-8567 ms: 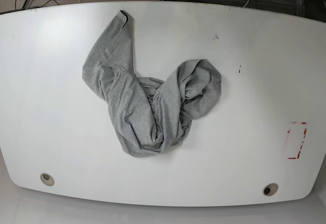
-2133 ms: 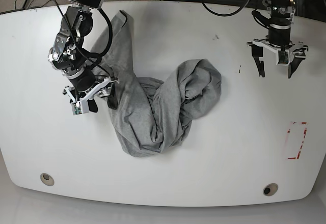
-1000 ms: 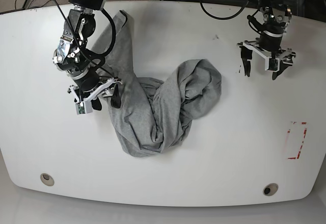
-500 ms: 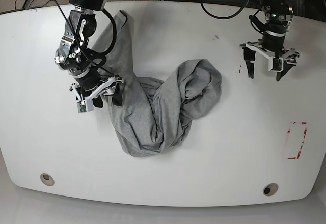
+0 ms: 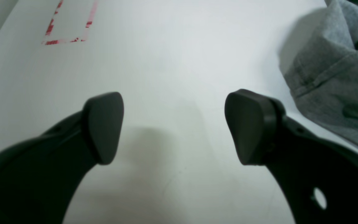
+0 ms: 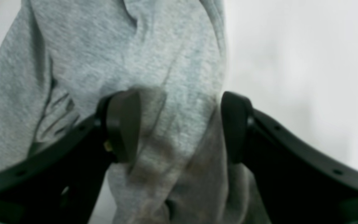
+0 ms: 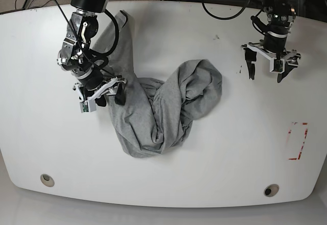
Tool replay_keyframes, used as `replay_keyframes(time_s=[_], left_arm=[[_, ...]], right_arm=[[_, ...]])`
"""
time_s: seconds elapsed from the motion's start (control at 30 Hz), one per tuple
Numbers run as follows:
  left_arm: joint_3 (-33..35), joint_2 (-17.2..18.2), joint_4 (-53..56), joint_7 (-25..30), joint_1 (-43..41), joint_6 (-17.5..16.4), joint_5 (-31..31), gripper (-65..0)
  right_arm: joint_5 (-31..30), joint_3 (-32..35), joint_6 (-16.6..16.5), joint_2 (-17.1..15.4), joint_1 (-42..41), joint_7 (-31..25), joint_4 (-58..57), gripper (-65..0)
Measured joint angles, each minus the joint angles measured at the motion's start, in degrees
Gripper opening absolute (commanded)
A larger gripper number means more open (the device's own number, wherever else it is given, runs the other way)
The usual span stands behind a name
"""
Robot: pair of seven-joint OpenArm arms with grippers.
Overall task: Fold the T-shirt properly
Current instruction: 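Close the right gripper on the shirt fabric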
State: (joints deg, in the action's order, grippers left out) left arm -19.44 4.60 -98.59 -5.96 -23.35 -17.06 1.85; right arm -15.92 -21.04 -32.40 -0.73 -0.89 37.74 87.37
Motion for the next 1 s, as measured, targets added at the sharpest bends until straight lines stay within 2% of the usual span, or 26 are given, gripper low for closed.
replay_keyframes(time_s=[0.2, 0.47, 0.73, 0.87, 1.0], left_arm=[[0.0, 0.42, 0.0, 0.0, 0.0, -0.13, -0.22, -13.2], [0.44, 0.13, 0.0, 0.0, -0.13, -1.03, -0.2, -13.3], [0.52, 0.07, -0.07, 0.02, -0.13, -0.09, -0.2, -13.3], [0.52, 0.09, -0.13, 0.04, -0.09, -0.09, -0.2, -13.1], [0.72, 0.07, -0.13, 0.13, -0.07, -0.11, -0.2, -13.1]], right_arm=[[0.0, 0.0, -0.07, 0.92, 0.11, 0.22, -0.5, -25.6], [-0.02, 0.39, 0.26, 0.55, 1.05, -0.17, -1.01, -25.6], [-0.02, 0.52, 0.42, 0.44, 0.94, -0.68, -2.03, -27.4], [0.0, 0.5, 0.42, 0.37, 0.87, -0.68, -2.38, -31.8], [0.04, 0.83, 0.46, 0.33, 0.92, -0.76, -2.43, -42.9]])
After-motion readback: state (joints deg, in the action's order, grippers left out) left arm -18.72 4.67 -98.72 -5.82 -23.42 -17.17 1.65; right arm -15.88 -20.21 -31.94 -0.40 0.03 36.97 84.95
